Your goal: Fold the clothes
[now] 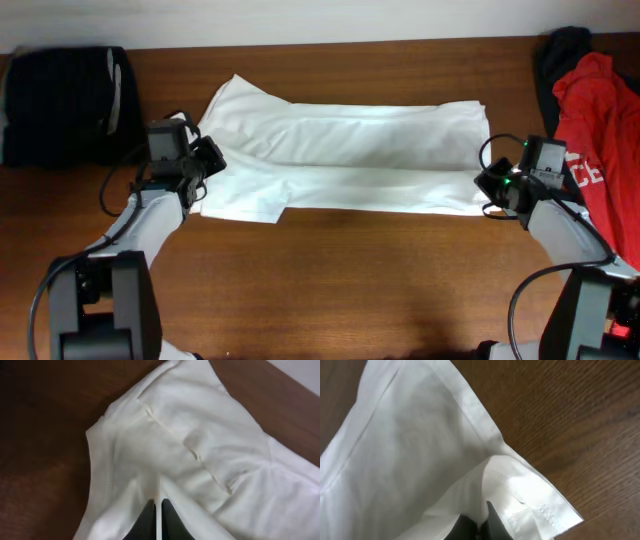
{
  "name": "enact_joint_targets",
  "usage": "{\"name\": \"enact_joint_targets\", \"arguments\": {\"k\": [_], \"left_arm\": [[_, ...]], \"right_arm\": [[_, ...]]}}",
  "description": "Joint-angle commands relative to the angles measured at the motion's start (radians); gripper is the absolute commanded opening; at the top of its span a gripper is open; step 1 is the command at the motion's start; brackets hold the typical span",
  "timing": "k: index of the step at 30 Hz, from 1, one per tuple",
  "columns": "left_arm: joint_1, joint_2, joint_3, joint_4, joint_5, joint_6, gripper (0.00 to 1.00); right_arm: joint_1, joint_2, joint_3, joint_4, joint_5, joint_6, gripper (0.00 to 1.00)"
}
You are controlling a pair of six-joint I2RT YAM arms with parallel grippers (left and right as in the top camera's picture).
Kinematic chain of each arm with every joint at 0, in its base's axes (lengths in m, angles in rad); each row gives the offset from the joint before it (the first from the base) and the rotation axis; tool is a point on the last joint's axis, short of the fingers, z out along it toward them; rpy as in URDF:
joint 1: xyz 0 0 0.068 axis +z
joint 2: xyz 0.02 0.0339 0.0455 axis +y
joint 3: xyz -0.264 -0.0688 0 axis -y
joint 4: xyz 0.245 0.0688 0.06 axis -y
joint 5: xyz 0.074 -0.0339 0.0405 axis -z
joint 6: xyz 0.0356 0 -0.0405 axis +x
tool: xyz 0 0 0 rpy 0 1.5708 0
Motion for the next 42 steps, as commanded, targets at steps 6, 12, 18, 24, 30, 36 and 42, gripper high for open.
{"name": "enact_joint_targets", "arguments": {"k": [6, 12, 18, 24, 30, 36, 42], "left_arm": [[0.003, -0.021, 0.119, -0.184, -0.007, 0.051, 0.99], [0.007, -0.038, 0.221, -0.664, -0.022, 0.114, 0.99], [0.007, 0.091, 0.221, -0.711, -0.022, 0.120, 0.94], [0.007, 0.109, 0.221, -0.658, -0.022, 0.135, 0.54], [0.007, 0.109, 0.221, -0.642, 0.007, 0.127, 0.01], [0.007, 0.109, 0.221, -0.363, 0.092, -0.025, 0.01], [0.007, 0.109, 0.221, -0.183, 0.087, -0.031, 0.01]], "right_arm": [[0.036, 0.024, 0.193, -0.180, 0.006, -0.059, 0.99], [0.035, 0.015, 0.496, -0.706, -0.151, -0.179, 0.99], [0.034, 0.015, 0.496, -0.788, -0.147, -0.220, 0.99], [0.034, 0.015, 0.496, -0.784, -0.139, -0.219, 0.99], [0.034, 0.015, 0.496, -0.774, -0.120, -0.219, 0.99], [0.034, 0.015, 0.496, -0.772, -0.121, -0.219, 0.99], [0.035, 0.020, 0.495, -0.762, -0.121, -0.219, 0.99]]}}
